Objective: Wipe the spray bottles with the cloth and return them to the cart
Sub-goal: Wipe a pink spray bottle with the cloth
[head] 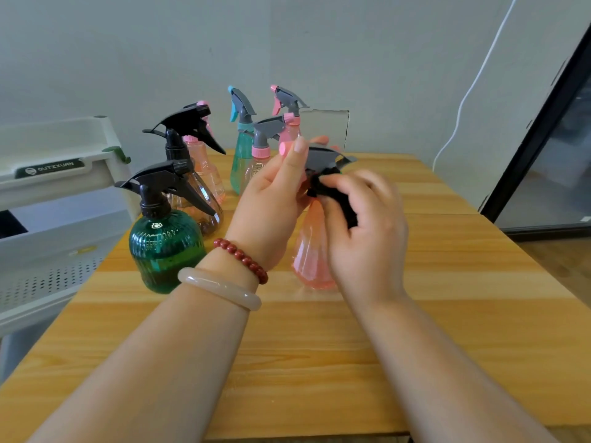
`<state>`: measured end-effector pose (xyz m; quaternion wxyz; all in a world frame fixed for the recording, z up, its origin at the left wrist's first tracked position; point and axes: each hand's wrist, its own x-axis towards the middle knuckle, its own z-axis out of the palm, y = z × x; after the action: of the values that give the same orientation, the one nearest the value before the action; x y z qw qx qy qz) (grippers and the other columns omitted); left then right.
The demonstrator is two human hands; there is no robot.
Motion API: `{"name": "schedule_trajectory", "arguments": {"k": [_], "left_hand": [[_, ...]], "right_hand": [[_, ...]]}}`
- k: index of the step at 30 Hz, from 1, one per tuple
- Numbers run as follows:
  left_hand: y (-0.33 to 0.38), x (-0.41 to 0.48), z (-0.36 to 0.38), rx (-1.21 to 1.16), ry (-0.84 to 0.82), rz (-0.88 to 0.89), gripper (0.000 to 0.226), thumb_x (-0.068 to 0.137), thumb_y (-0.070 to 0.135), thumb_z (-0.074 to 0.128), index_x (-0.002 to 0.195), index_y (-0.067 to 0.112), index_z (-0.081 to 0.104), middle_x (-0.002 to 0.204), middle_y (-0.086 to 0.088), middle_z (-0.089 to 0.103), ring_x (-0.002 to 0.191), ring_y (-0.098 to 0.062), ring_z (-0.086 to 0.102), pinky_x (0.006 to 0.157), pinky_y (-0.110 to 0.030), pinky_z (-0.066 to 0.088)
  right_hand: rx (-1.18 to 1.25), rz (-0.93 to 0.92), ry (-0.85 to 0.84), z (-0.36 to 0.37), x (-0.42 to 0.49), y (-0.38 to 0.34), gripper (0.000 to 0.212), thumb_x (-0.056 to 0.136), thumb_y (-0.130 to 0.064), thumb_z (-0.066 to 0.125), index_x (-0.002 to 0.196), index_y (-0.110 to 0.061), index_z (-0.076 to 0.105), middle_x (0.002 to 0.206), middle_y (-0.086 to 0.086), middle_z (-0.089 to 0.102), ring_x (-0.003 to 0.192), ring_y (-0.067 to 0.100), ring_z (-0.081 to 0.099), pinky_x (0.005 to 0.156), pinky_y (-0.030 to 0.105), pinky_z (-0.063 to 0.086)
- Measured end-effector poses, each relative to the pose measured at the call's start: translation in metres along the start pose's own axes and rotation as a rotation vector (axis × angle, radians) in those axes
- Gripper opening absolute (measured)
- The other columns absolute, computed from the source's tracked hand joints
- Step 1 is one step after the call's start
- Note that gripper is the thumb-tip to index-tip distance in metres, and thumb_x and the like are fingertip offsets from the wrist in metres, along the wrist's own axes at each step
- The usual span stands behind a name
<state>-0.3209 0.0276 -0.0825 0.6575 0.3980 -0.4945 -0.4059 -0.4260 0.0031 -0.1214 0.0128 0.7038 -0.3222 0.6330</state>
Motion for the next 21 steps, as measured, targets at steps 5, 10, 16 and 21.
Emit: {"name": "schedule_trajectory", "arguments": {"k": [5,10,16,21], "left_hand": [[0.002,-0.002,-0.006,0.001,-0.068,-0.040,0.039,0.105,0.034,0.037,0.127,0.011,0.060,0.100,0.006,0.075,0.101,-0.007,0.068,0.090,-0.022,0.054],[-0.002,0.002,-0.009,0.048,-0.053,-0.047,0.041,0.105,0.040,0.038,0.118,0.013,0.066,0.103,-0.003,0.072,0.102,-0.016,0.066,0.097,-0.039,0.050],[0.000,0.000,-0.007,0.056,-0.088,-0.027,0.045,0.106,0.035,0.034,0.112,-0.003,0.057,0.072,0.011,0.067,0.074,-0.004,0.063,0.075,-0.021,0.047],[0.001,0.001,-0.009,0.024,-0.078,-0.037,0.039,0.105,0.037,0.036,0.112,0.011,0.064,0.084,0.003,0.068,0.085,-0.009,0.063,0.083,-0.028,0.049]], "right_hand": [[0.048,0.014,0.002,-0.006,0.007,-0.001,0.014,0.087,-0.004,0.068,0.100,-0.007,0.072,0.099,0.001,0.066,0.096,0.021,0.061,0.089,0.018,0.042],[0.044,-0.076,-0.103,-0.001,0.004,-0.009,0.014,0.085,-0.002,0.069,0.097,-0.008,0.073,0.097,0.000,0.069,0.094,0.016,0.058,0.087,0.023,0.041],[0.055,-0.075,-0.047,0.000,0.000,-0.009,0.016,0.084,-0.001,0.069,0.097,-0.008,0.074,0.097,-0.001,0.069,0.094,0.013,0.056,0.087,0.023,0.042],[0.030,-0.098,-0.068,0.002,-0.002,-0.009,0.015,0.084,-0.002,0.069,0.097,-0.009,0.074,0.096,0.000,0.069,0.093,0.014,0.056,0.086,0.024,0.042]]}}
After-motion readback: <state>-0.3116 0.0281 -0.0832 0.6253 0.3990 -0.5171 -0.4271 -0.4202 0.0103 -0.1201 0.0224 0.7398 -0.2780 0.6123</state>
